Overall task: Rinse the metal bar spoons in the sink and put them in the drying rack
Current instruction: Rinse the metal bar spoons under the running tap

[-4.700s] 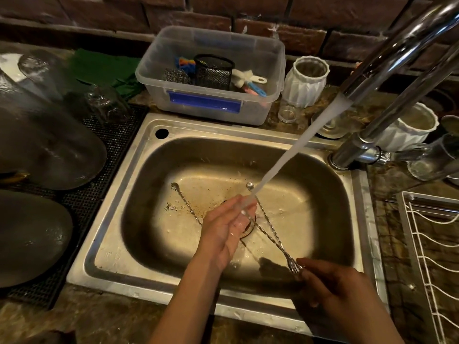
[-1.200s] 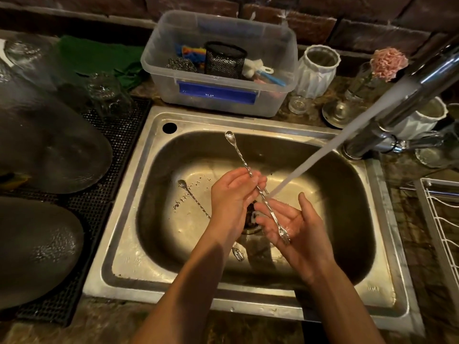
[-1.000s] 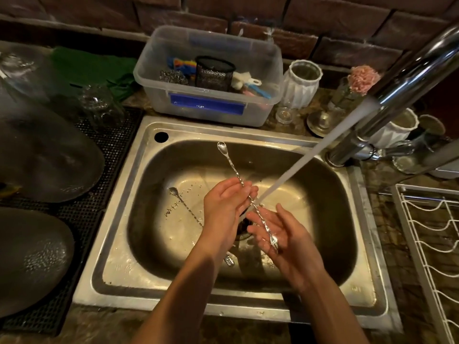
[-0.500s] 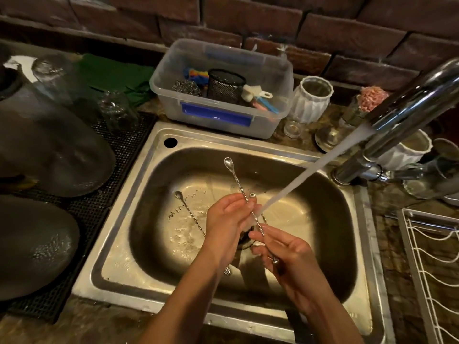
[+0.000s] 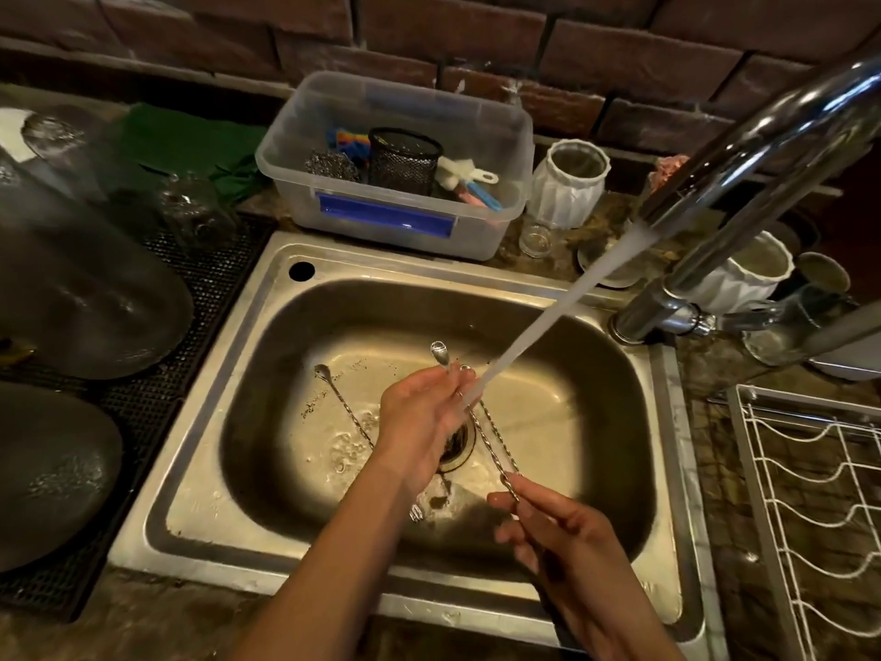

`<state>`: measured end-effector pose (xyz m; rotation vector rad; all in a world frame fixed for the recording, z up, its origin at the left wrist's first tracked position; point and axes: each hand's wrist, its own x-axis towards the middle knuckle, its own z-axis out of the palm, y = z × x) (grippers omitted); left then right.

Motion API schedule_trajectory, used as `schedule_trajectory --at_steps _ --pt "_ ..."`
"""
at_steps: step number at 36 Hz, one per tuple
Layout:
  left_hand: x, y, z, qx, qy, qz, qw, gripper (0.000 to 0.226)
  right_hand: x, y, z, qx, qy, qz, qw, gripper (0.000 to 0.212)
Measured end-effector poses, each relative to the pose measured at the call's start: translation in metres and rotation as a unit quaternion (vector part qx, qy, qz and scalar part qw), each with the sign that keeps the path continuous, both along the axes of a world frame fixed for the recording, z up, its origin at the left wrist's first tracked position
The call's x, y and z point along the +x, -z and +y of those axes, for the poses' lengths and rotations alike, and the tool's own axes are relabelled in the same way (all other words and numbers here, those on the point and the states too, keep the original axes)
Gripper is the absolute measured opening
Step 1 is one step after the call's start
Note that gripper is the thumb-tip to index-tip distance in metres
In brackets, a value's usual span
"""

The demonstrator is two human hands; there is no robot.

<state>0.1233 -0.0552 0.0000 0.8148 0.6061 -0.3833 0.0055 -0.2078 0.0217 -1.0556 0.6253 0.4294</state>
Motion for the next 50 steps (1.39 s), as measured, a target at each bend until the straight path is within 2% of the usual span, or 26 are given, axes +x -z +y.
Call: schedule_trajectory --at_steps 13,18,25,29,38,43,47,50 --pt "-0.006 0.004 0.004 0.024 -0.006 -0.003 1.000 0.011 -0.018 -0.015 -0.008 0.004 -0.012 0.013 1.000 0.026" --pt "-0.009 0.005 0.004 0.028 -0.004 -0.006 1.000 0.021 -0.018 -0.022 -0.011 -0.017 -0.033 0.017 0.999 0.024" --pt "-0.013 0.008 0.003 0.027 -0.004 -0.001 1.000 0.021 -0.010 -0.018 -0.005 -0.049 -0.036 0.042 0.997 0.019" --pt "-0.014 0.011 0.002 0.057 0.026 -0.009 0.998 0.013 0.002 -0.008 -0.002 -0.108 -0.064 0.048 0.991 0.018" --pt "-0.011 0.022 0.003 0.165 0.104 -0.029 0.980 0.019 0.035 0.018 0.020 -0.240 -0.109 0.009 0.965 0.020" --pt "-0.005 0.027 0.004 0.141 0.083 -0.001 0.987 0.020 0.051 0.035 0.033 -0.348 -0.129 -0.017 0.928 0.021" --pt "0.000 0.028 0.002 0.193 0.086 -0.005 0.977 0.016 0.065 0.045 0.041 -0.410 -0.140 -0.066 0.899 0.017" --pt "0.004 0.031 -0.001 0.249 0.108 -0.007 0.963 0.026 0.076 0.054 0.047 -0.450 -0.160 -0.080 0.875 0.016"
